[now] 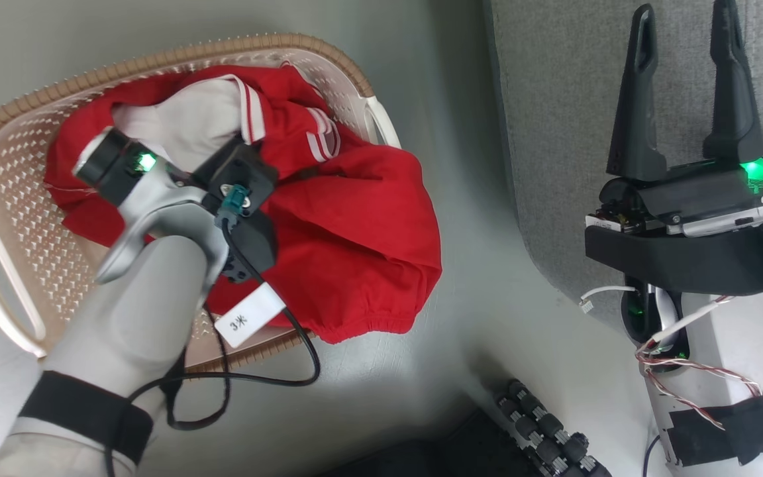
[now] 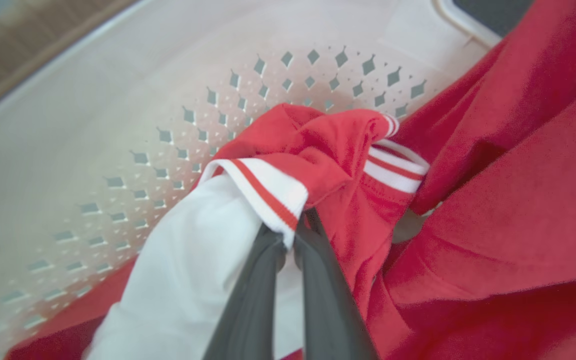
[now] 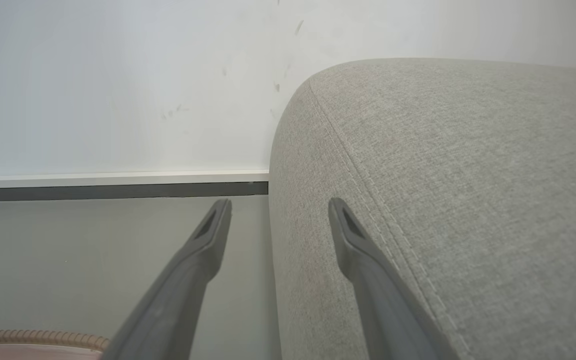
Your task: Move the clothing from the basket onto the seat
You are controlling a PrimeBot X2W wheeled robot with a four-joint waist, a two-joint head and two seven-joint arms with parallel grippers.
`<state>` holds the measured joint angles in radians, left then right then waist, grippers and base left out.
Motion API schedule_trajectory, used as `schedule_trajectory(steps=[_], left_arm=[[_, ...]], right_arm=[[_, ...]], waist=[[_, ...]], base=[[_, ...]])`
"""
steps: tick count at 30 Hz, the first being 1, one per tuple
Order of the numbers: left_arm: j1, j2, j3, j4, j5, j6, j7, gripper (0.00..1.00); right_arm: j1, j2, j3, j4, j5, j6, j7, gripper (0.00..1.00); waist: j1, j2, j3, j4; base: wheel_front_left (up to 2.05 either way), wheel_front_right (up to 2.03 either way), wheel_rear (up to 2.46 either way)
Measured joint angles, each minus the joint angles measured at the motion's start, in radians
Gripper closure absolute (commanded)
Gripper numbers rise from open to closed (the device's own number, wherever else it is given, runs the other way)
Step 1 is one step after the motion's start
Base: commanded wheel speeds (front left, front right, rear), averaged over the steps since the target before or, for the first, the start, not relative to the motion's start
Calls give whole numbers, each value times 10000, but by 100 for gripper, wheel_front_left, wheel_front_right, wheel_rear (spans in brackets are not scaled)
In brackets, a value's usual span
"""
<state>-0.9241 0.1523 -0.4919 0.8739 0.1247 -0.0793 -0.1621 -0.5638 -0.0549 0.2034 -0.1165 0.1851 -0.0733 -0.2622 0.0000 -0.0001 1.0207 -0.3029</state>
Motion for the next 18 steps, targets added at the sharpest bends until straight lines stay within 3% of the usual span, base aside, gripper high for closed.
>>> schedule_trajectory(steps=[18], left_arm=[[928, -767, 696, -100, -1421, -4, -872, 100]], right_arm=[[52, 19, -194, 1628, -100, 119, 27, 0]], waist=[[0, 1, -1718, 641]], base=[[0, 0, 0]])
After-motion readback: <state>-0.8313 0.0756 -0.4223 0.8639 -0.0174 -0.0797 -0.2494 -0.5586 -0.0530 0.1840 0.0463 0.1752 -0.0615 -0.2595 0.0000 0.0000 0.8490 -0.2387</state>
